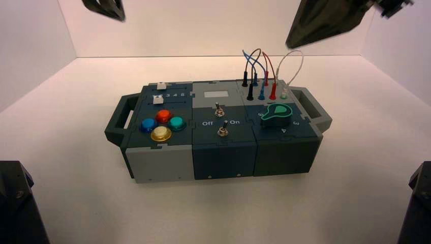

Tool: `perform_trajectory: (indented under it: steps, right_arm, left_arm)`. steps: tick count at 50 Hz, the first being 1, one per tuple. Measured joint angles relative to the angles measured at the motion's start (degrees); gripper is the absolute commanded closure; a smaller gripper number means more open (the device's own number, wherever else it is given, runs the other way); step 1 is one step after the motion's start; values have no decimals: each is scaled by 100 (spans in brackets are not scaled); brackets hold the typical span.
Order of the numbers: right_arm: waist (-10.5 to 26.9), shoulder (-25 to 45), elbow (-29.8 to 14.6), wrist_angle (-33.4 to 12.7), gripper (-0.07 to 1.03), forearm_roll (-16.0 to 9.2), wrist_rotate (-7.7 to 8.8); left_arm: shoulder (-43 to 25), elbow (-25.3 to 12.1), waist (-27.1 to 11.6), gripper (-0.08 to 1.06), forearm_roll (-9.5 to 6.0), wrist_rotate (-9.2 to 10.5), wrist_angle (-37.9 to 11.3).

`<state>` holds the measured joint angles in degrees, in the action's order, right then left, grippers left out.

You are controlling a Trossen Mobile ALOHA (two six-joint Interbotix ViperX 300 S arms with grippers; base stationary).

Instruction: Rotate the box counterclockwise.

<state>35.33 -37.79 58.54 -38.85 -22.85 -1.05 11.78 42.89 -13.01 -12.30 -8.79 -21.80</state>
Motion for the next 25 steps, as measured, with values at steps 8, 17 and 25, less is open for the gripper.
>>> perform_trajectory:
  steps: [8, 17, 25]
  right_arm:
    - [44, 114, 281, -9, 99, -246, -9]
    - [79, 325, 475, 0, 99, -316, 0]
    - [246, 677, 483, 0, 99, -360, 0]
  left_arm:
    - [-738, -369, -360, 101, -97, 26, -97]
    - [-1292, -703, -571, 101, -123, 70, -105]
    - [-1784, -976, -606, 101, -132, 141, -105]
